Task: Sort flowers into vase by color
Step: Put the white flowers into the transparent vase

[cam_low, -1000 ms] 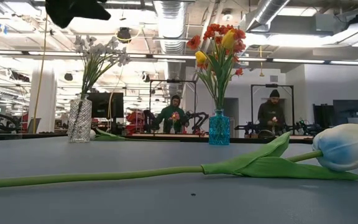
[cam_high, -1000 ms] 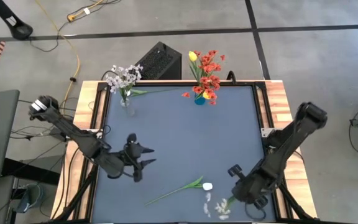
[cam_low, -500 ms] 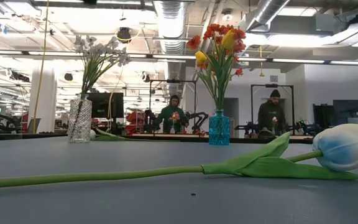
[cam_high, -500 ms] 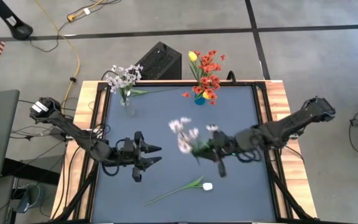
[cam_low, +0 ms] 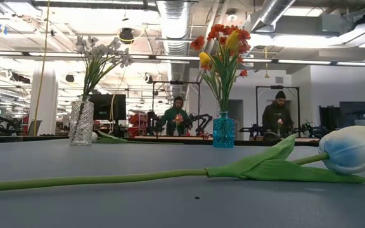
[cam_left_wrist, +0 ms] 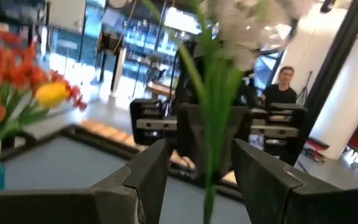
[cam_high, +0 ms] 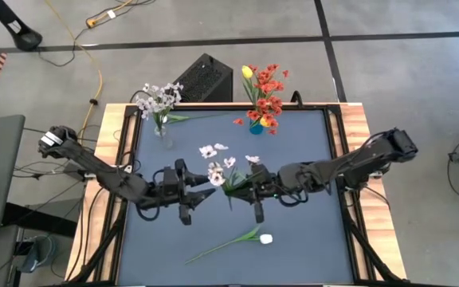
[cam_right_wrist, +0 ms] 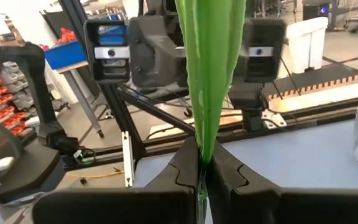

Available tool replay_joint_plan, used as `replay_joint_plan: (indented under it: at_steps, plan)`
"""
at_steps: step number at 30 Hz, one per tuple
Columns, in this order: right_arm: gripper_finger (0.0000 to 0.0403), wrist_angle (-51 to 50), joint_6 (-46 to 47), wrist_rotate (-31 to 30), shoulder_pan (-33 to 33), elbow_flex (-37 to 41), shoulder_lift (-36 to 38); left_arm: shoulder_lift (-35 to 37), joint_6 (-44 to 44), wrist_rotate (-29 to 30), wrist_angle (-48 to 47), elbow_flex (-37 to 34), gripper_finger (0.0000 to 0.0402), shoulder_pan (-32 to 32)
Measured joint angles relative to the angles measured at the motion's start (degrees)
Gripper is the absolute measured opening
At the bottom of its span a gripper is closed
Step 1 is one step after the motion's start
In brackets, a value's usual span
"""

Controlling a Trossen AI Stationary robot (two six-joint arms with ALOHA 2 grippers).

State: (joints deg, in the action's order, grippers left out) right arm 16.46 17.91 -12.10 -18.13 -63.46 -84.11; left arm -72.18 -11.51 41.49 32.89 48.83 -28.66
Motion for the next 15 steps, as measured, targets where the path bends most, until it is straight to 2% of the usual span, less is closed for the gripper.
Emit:
replay_joint_plan:
  at_steps: [3,8,15]
  plan:
    - [0.0038,1.72,-0.24,0.15,-0.02,0.0,-1.49,-0.15,-4.64,-2.55,-2.33,0.14,0.0167,1.13]
    - [0.0038,1.78,-0.42,-0.07,0.13,0.0,-1.49,-0.12,-6.28,-7.91,-2.23,0.14,0.0167,2.47]
    - [0.0039,2.28,-0.44,-0.48,1.22,0.0,-1.49,-0.13,-7.23,-9.75,-2.24,0.14,0.0167,3.1]
